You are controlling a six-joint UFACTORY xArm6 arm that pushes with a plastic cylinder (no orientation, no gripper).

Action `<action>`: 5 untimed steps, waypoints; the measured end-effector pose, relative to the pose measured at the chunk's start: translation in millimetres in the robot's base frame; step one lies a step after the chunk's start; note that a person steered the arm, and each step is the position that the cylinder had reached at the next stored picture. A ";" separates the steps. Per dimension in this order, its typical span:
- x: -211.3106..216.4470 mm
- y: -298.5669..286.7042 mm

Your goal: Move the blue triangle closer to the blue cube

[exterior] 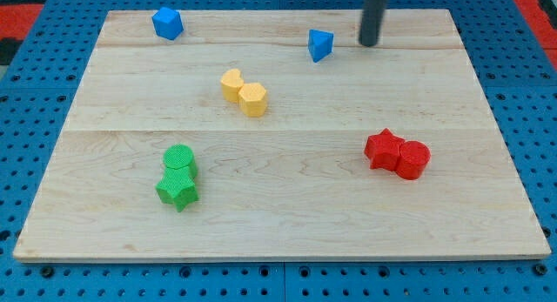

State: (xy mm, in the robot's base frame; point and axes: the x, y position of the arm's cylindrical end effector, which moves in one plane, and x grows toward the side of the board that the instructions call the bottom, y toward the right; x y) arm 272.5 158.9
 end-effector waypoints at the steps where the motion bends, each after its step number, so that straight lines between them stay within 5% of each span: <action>1: 23.8 -9.5; 5: -2.8 -136.5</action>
State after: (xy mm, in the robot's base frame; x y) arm 269.7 22.4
